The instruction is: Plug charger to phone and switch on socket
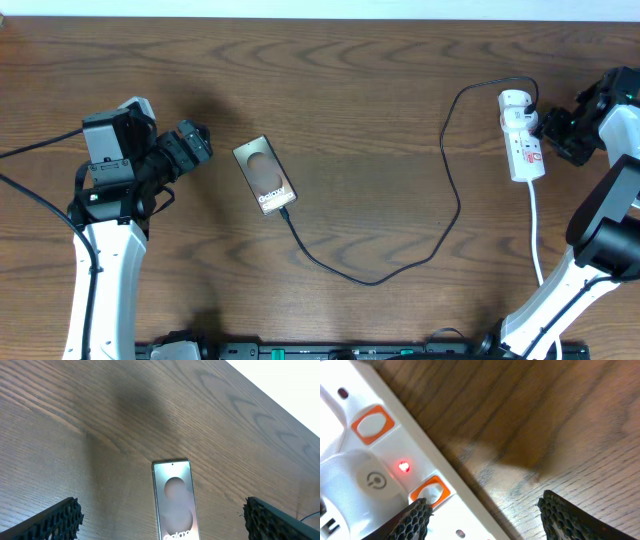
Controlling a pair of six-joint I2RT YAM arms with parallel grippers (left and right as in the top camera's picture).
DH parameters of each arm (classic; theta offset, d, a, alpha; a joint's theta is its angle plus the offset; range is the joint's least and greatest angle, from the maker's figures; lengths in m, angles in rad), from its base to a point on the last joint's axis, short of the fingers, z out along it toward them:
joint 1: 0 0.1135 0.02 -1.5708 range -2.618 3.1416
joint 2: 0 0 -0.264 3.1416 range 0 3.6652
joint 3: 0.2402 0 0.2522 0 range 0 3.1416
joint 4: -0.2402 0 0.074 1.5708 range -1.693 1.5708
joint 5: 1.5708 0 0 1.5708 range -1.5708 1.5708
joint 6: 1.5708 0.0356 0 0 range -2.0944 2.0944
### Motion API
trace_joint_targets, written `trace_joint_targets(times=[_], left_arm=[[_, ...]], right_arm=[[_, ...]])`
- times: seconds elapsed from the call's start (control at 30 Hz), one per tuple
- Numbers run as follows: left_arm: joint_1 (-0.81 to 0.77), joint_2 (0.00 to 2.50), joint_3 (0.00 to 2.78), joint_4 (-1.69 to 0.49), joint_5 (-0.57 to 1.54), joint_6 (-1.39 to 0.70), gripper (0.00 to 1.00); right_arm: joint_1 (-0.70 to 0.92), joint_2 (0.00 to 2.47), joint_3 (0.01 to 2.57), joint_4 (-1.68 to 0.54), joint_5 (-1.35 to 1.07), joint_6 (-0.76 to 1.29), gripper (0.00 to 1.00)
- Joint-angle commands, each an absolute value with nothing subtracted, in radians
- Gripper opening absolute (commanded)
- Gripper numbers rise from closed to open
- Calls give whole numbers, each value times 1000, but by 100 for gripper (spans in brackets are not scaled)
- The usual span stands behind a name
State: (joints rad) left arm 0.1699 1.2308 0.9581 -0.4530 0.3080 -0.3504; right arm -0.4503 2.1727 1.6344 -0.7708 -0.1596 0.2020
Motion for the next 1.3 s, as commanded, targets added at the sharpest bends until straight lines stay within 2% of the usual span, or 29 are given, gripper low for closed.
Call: trace_joint_targets(times=[0.0,0.2,0.7,1.27], left_arm=[[175,1229,962,-456,301,-340,98],[175,1229,962,-456,301,-340,98],[175,1229,962,-456,301,-340,98],[175,1229,962,-456,301,-340,98]], right_arm=[[-445,2170,1635,-800,-194,177,68],[-415,2072,1635,-859,-196,178,67],[-297,1623,1634,-1051,-190,140,70],[-286,1565,1634,-1101,-187,140,72]])
